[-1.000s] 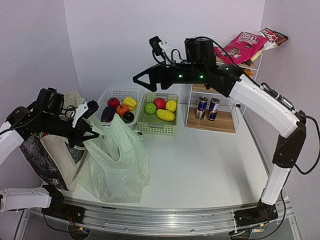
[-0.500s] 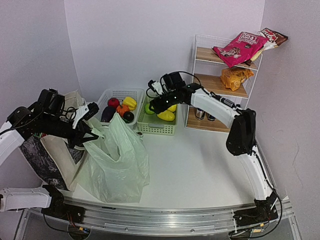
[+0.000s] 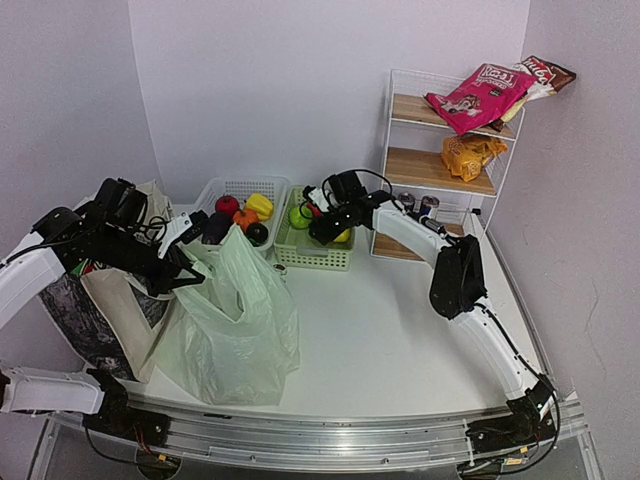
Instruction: Place the mixed food into the grocery bags and tie them
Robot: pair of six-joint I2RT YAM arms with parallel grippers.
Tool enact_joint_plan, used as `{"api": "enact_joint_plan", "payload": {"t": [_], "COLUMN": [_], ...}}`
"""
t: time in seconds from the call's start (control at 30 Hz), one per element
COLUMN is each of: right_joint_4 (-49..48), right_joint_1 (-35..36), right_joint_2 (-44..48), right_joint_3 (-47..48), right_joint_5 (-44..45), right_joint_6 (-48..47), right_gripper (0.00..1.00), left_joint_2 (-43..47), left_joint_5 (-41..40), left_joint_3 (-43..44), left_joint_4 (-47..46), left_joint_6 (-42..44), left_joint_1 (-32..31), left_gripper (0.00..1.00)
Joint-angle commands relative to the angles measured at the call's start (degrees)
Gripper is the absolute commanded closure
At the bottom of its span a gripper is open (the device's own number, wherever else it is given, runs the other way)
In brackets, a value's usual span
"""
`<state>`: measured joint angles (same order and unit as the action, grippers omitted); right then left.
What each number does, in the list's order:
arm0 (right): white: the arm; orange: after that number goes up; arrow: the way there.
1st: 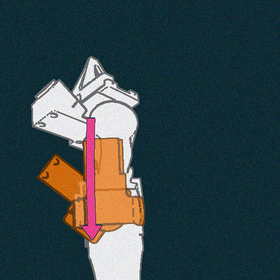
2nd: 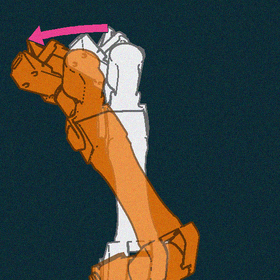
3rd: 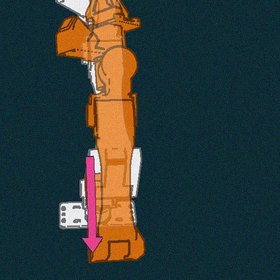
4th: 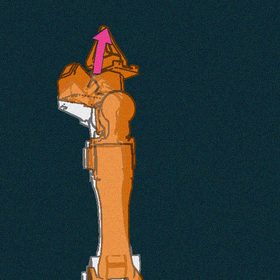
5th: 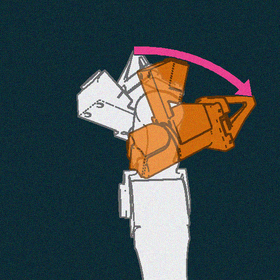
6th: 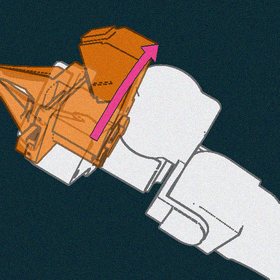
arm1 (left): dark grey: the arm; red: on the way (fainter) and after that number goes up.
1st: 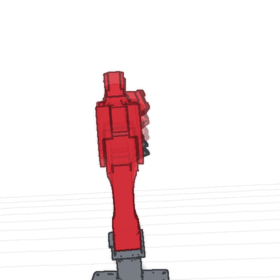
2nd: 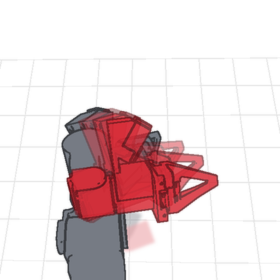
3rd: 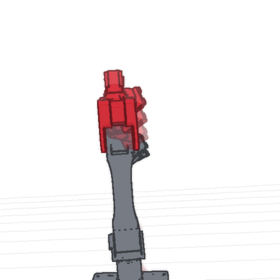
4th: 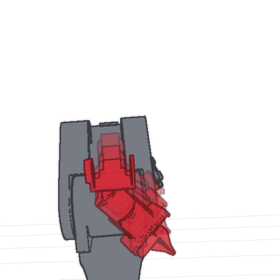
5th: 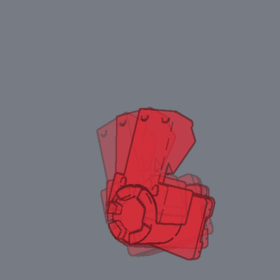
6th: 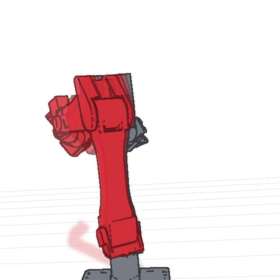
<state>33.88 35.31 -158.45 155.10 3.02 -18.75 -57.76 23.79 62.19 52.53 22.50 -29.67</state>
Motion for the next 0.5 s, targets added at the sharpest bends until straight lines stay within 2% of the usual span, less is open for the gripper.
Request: {"api": "enact_joint_plan", "payload": {"t": [0.0,0.47], "right_joint_4": [-2.8,-5.3], "right_joint_1": [-0.4,-1.3], "right_joint_2": [-3.7,-8.3], "right_joint_3": [2.4,3.4], "right_joint_5": [1.2,5.4], "right_joint_6": [-5.0,-11.4], "right_gripper": [0.25,0.20], "left_joint_2": [-1.4,-4.6], "left_joint_5": [-0.4,-1.0], "left_joint_3": [0.3,0.7], "left_joint_4": [-0.7,-1.5], "left_joint_6": [-0.7,-1.2], "left_joint_1": [0.1,0.6], "left_gripper": [1.00,1.00]}}
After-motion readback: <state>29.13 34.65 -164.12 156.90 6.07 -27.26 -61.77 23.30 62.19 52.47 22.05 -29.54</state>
